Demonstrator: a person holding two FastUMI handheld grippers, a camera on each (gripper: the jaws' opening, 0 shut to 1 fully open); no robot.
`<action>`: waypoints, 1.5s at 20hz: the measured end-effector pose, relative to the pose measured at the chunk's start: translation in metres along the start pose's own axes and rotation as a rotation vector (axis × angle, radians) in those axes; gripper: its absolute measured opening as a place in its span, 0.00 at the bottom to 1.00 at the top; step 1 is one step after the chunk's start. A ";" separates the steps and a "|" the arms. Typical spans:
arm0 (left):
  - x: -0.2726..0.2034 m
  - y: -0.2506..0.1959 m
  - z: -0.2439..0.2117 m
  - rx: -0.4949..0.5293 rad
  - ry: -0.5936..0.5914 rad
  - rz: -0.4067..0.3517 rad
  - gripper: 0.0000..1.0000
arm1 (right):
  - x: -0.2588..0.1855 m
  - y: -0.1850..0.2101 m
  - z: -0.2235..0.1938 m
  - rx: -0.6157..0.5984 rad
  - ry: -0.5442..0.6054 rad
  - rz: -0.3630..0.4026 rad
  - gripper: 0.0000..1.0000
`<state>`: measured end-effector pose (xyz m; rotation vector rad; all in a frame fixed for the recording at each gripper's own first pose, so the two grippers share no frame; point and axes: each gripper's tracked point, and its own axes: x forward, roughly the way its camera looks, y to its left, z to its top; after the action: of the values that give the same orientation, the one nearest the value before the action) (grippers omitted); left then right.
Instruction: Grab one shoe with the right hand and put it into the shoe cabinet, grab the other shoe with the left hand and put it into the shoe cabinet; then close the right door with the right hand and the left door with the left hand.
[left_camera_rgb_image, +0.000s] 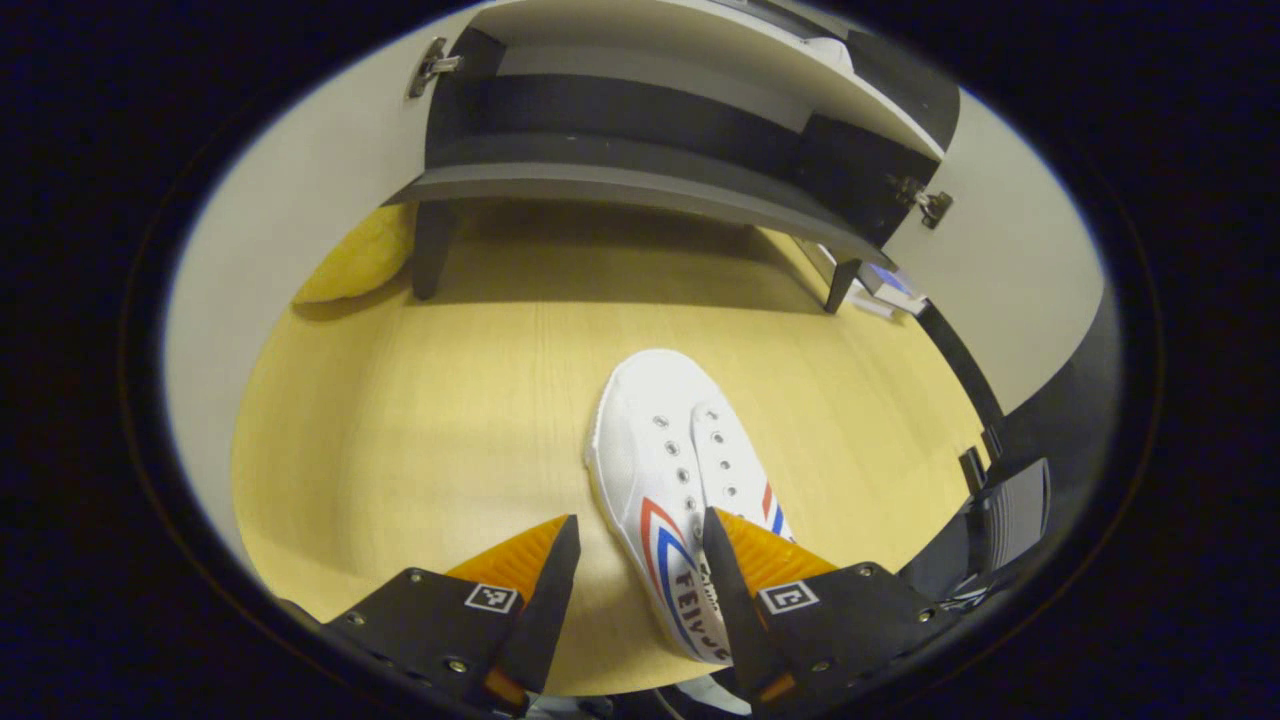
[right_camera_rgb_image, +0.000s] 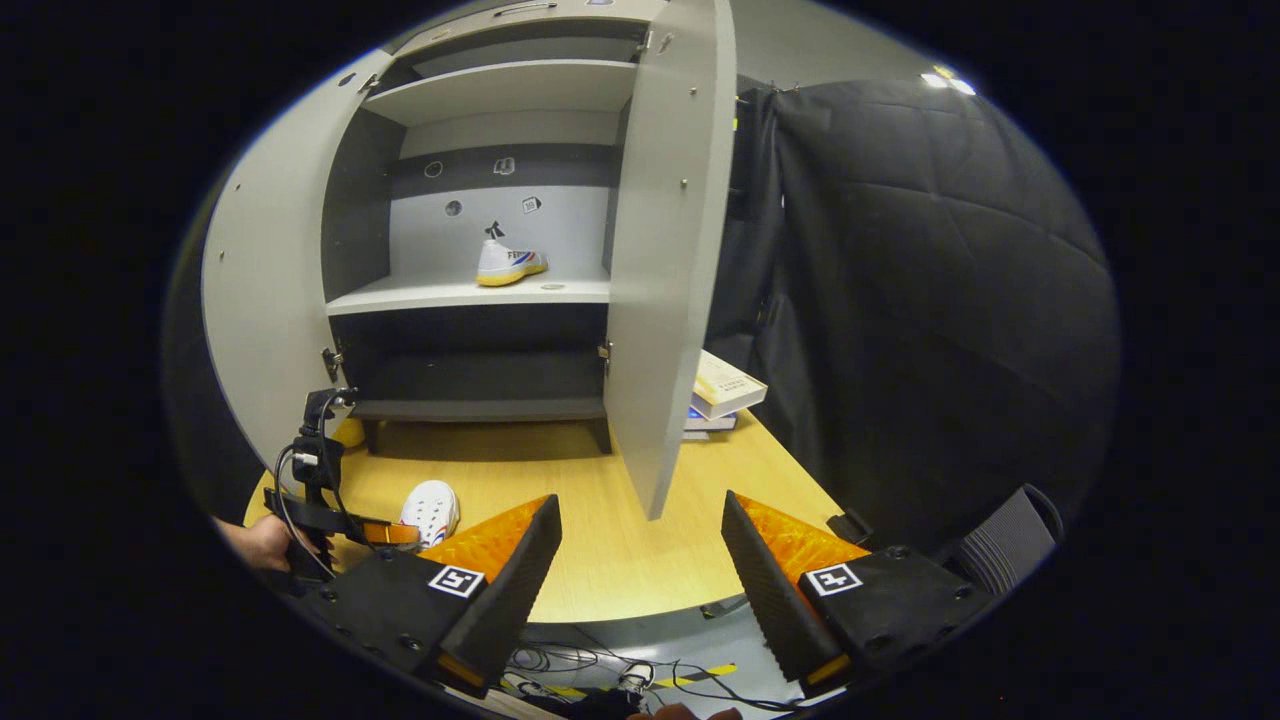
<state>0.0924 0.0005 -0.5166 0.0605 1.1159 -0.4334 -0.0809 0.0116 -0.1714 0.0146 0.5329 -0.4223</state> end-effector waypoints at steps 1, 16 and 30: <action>0.002 0.000 -0.001 0.003 0.009 0.009 0.71 | 0.000 -0.007 -0.002 0.016 0.002 -0.011 1.00; 0.007 -0.004 -0.011 -0.110 0.051 0.158 0.14 | 0.057 -0.091 -0.019 0.135 0.047 -0.008 1.00; -0.114 0.007 0.109 -0.066 -0.245 0.170 0.00 | 0.127 -0.164 0.001 0.146 0.002 0.016 1.00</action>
<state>0.1465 0.0134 -0.3684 0.0430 0.8752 -0.2439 -0.0467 -0.1869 -0.2181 0.1593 0.5025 -0.4451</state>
